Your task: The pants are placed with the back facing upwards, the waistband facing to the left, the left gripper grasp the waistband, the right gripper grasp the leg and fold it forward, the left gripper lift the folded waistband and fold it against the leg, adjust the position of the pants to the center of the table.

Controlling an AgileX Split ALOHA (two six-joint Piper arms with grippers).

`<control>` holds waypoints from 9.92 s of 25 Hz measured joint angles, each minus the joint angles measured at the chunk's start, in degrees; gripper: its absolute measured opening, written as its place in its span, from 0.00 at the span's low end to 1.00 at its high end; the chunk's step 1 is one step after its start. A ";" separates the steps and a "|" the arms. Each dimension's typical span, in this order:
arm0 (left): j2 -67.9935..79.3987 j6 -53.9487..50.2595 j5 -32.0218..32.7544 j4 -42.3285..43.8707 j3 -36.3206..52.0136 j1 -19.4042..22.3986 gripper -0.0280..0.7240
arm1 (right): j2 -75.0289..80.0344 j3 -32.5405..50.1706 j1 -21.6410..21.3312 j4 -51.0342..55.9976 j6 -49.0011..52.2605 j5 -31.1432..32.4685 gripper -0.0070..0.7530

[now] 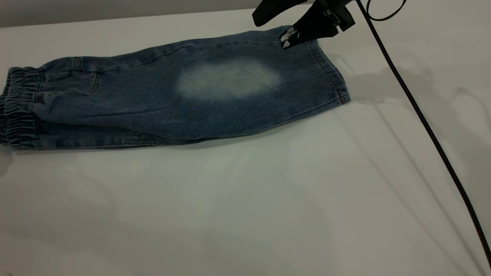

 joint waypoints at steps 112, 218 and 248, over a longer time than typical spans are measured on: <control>-28.16 8.71 16.03 -12.56 1.89 -14.92 0.17 | 15.10 -24.28 22.92 -1.90 7.54 -1.47 0.64; -7.31 32.63 10.51 -26.91 -14.21 -42.80 0.82 | -5.97 -25.13 7.28 -33.29 15.45 0.77 0.64; -44.02 11.16 0.65 -5.11 -14.18 -42.74 0.81 | 7.76 -25.44 27.94 -53.45 31.31 -11.50 0.64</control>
